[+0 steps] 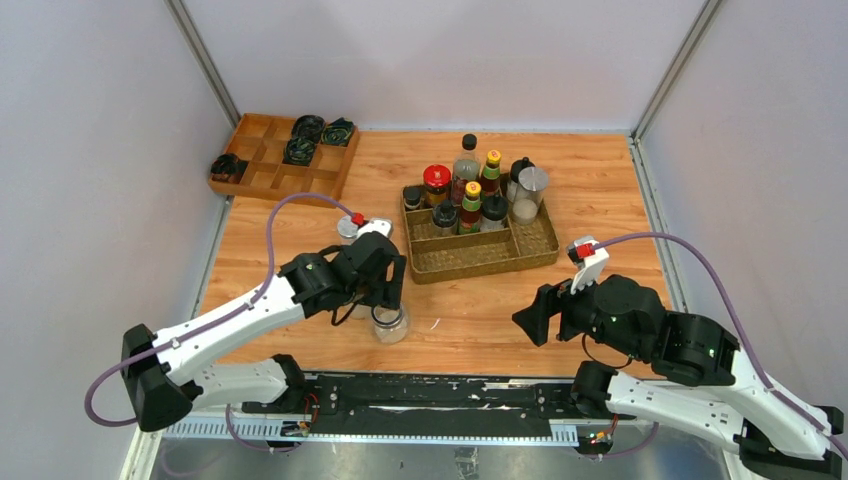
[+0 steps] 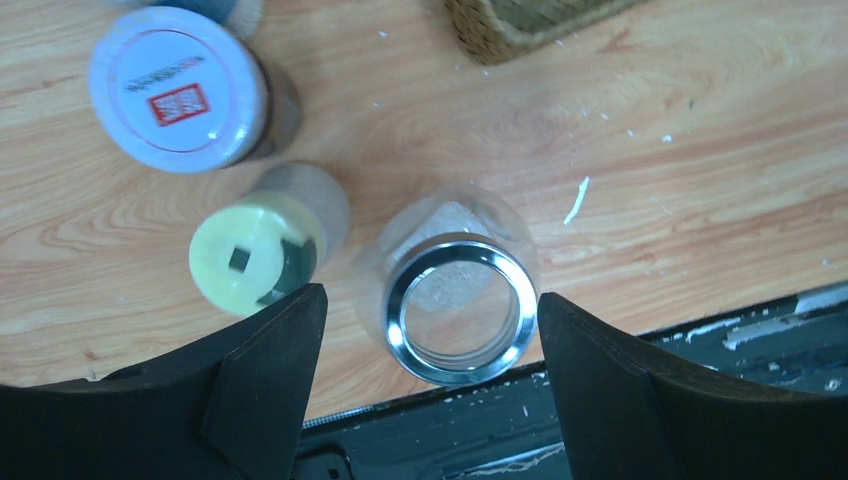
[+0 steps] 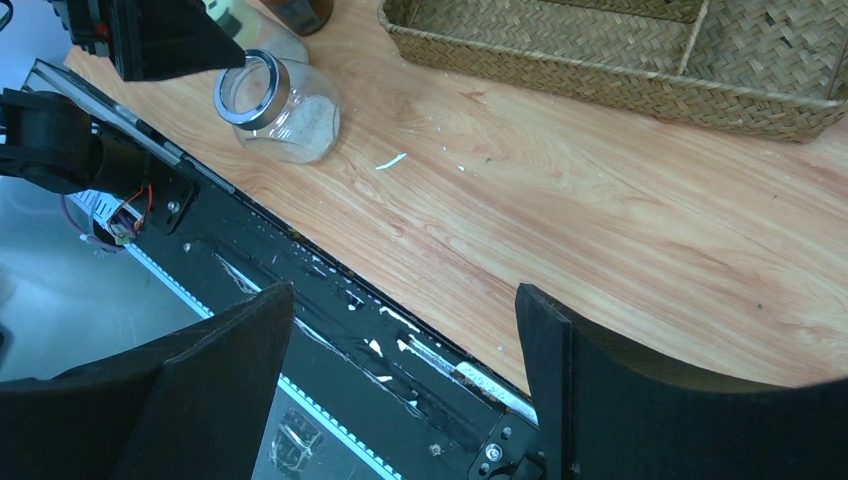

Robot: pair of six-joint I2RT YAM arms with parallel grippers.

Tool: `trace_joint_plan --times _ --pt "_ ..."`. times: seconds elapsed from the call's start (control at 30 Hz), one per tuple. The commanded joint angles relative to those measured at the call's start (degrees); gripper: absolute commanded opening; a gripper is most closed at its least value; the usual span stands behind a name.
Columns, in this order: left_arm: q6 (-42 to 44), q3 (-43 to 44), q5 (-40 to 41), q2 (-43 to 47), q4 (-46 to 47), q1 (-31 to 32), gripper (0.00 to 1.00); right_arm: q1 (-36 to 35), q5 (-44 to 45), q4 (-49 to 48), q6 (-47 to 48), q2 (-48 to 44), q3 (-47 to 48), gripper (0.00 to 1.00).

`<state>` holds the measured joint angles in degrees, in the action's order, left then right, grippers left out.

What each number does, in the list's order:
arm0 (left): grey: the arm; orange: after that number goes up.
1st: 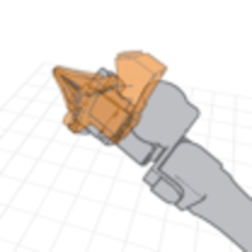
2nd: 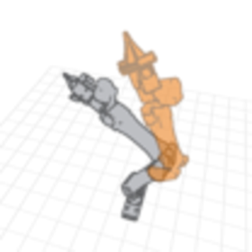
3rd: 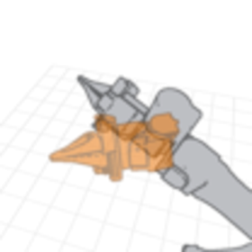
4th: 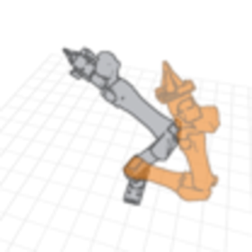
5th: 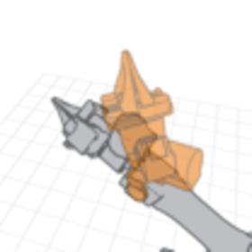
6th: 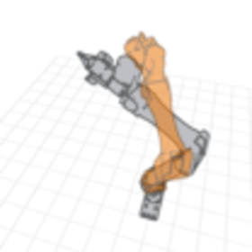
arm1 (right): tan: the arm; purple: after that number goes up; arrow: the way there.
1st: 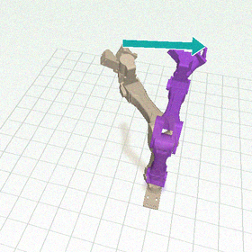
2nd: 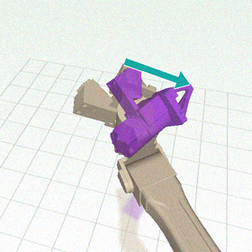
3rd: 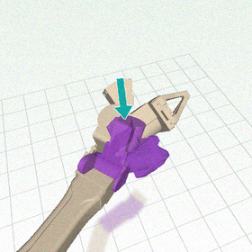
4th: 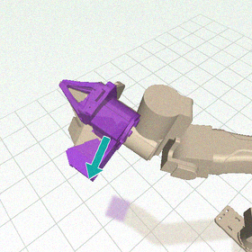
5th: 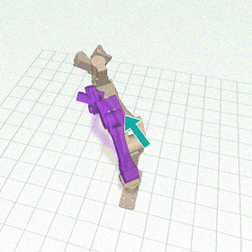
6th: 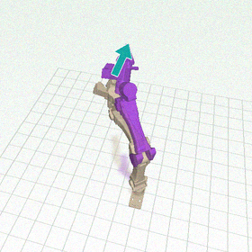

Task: Organize the condiment bottles
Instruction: Pick up the bottle from the center of the board.

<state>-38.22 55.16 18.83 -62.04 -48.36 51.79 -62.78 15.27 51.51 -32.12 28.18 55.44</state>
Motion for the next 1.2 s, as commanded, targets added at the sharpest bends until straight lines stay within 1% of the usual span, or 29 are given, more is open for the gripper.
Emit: trace_joint_plan --times 0.0,0.3,0.53,0.8,0.97,1.07,1.17 --pt "0.12 2.05 -0.94 -3.04 -1.36 3.70 0.83 -0.85 0.82 0.95 0.88 0.73 0.40 0.87" --pt "-0.41 0.14 -0.19 -5.85 -1.09 4.72 0.85 -0.85 0.04 0.39 0.63 0.00 -0.59 0.87" --pt "-1.27 -0.17 -1.76 -8.00 -0.95 4.93 0.86 -0.85 -0.29 0.28 0.39 -1.26 -1.46 0.87" --pt "-3.27 -1.51 -1.85 -7.67 -0.94 5.77 0.85 -0.85 -0.55 0.26 0.07 -2.34 -2.34 0.87" --pt "-6.01 -3.18 -2.44 -6.44 -1.04 6.76 0.85 -0.85 -0.85 0.18 -0.05 -2.73 -2.93 0.87" --pt "-7.23 -4.52 -2.04 -5.76 -0.96 7.03 0.85 -0.85 -0.97 -0.10 -0.20 -3.19 -3.51 0.87" --pt "-7.56 -4.60 -1.01 -6.12 -0.95 7.08 0.80 -0.85 -1.13 -0.58 -0.19 -3.56 -4.22 0.87"
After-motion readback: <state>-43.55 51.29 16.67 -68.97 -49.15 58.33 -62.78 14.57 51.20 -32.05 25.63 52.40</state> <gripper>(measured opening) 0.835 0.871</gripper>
